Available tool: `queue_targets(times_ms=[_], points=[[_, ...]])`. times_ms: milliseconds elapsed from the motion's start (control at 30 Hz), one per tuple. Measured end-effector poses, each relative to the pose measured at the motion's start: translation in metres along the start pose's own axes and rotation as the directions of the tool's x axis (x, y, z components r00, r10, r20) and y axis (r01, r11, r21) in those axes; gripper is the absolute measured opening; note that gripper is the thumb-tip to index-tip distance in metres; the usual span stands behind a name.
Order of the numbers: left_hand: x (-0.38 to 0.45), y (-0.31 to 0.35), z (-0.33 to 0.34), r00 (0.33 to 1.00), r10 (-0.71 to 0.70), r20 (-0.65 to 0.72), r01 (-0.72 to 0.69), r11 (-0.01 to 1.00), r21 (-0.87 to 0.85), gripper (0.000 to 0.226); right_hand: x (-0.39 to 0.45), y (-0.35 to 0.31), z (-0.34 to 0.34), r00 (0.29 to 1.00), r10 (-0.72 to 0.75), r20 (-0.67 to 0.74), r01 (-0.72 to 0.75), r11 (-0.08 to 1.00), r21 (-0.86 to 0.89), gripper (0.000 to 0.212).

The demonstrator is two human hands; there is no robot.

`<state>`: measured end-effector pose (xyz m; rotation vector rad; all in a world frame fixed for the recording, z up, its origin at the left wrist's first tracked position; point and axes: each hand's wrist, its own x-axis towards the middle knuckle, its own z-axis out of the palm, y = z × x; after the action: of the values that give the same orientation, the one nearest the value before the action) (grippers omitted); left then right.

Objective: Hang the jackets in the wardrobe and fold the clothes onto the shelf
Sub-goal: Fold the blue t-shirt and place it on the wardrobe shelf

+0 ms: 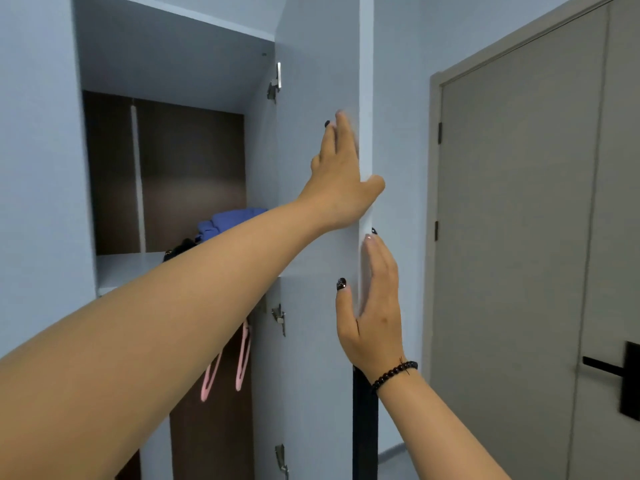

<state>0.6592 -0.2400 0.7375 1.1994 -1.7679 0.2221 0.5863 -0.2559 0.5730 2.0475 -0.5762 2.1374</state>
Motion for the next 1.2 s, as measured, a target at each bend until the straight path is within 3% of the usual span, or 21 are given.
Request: queue_targets(times_ms=[133,267,467,733,1033,1200], points=[[-0.008,-0.016,-0.02,0.998,0.06,0.012,-0.06,0.998,-0.007,0.094,-0.005,-0.013,0.019,0.999,0.043,0.012,-0.044,0.996,0.082,0.062],[-0.019,-0.034,-0.045,0.992,0.117,0.035,-0.115,0.992,-0.055,0.097,-0.009,-0.032,0.039,0.986,0.087,0.141,-0.102,0.989,0.108,0.072],[-0.039,-0.063,-0.083,0.982,0.186,0.018,-0.185,0.981,-0.051,0.076,-0.013,-0.067,0.07,0.94,0.129,0.315,-0.2,0.958,0.206,0.084],[-0.066,-0.112,-0.133,0.985,0.16,-0.068,-0.153,0.983,0.099,0.061,-0.022,-0.094,0.121,0.908,0.062,0.415,-0.191,0.942,0.275,0.064],[-0.084,-0.195,-0.193,0.979,0.09,-0.181,-0.042,0.966,0.254,0.048,-0.036,-0.11,0.221,0.877,0.033,0.479,-0.078,0.994,0.074,0.064],[-0.082,-0.24,-0.218,0.973,0.02,-0.229,0.062,0.936,0.346,0.068,-0.042,-0.119,0.287,0.912,0.104,0.397,-0.042,0.986,-0.16,0.064]])
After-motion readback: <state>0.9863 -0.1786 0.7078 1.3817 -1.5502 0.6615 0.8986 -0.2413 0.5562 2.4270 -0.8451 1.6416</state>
